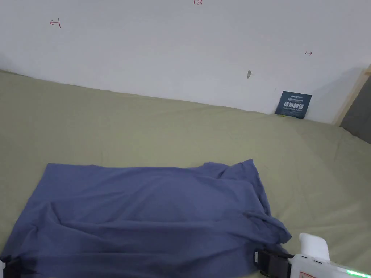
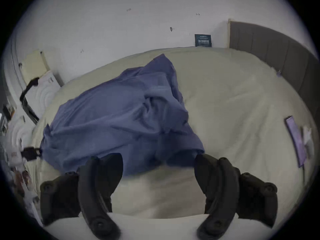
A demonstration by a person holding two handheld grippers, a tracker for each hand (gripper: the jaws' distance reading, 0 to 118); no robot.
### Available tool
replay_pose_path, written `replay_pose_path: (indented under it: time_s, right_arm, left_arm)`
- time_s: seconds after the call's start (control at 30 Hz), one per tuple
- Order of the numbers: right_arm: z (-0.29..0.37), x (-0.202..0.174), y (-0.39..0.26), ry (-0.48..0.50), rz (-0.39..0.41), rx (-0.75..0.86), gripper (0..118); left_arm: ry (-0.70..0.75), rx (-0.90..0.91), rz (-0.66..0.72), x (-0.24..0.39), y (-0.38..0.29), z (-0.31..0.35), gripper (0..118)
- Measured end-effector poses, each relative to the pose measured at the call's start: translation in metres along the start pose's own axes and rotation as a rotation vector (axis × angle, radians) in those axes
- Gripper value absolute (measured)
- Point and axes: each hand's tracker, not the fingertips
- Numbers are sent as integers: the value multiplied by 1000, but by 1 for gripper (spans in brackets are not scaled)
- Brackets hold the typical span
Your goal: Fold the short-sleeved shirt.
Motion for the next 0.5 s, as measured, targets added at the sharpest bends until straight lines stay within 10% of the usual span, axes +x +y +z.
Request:
replay_pose_path:
  time_s: [0.13, 0.23, 0.5]
  right_arm:
    - [-20, 5, 9, -52, -9, 18, 86]
    - [-18, 7, 12, -94, 50, -11, 14]
    - [23, 5, 20, 12, -35, -3, 13]
  left_arm:
    - [13, -8, -29, 6, 0, -2, 3]
    - [17, -13, -39, 7, 0, -2, 3]
    - [-5, 7, -73, 11, 12, 5, 3]
